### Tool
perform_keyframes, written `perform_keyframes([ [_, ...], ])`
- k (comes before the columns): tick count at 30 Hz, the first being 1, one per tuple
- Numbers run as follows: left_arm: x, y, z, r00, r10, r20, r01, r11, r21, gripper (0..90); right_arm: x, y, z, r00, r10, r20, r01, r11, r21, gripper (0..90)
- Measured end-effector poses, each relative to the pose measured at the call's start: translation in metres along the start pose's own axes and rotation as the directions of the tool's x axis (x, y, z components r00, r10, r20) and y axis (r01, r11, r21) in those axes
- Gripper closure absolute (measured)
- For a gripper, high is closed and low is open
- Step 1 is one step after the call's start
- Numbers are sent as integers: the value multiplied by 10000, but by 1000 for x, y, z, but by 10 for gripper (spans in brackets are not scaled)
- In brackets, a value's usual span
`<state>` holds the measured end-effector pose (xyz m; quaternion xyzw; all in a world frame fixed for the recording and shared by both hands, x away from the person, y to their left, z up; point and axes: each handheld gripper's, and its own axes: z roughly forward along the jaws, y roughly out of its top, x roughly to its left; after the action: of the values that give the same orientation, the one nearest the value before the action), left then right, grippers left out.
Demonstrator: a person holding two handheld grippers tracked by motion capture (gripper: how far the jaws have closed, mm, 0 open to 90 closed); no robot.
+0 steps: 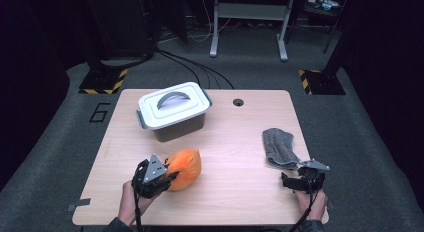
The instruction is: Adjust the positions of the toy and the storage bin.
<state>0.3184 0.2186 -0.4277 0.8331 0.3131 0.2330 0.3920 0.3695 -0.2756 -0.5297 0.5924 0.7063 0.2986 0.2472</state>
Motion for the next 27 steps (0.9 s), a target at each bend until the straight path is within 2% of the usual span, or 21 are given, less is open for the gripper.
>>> perform_keyframes([
  [3, 0, -6, -3, 9999, 50, -162, -50, 10000, 9, 667, 0, 0, 0, 10000, 14, 5, -14, 10000, -13, 0],
  [7, 3, -16, -9, 9995, -141, -270, 141, 9999, -15, 668, 0, 0, 0, 10000, -39, -23, 39, 10000, 14, 0],
  [12, 9, -24, -23, 9976, -241, -654, 250, 9996, 124, 668, 0, 0, 0, 10000, 10, -9, -10, 10000, -12, 0],
  [19, 18, -29, -40, 9894, -232, -1435, 264, 9994, 204, 668, 0, 0, 0, 10000, -40, -17, 40, 10000, 2, 0],
  [27, 34, -35, -53, 9781, -443, -2035, 503, 9984, 243, 668, 0, 0, 0, 10000, -40, -9, 40, 10000, -3, 1],
])
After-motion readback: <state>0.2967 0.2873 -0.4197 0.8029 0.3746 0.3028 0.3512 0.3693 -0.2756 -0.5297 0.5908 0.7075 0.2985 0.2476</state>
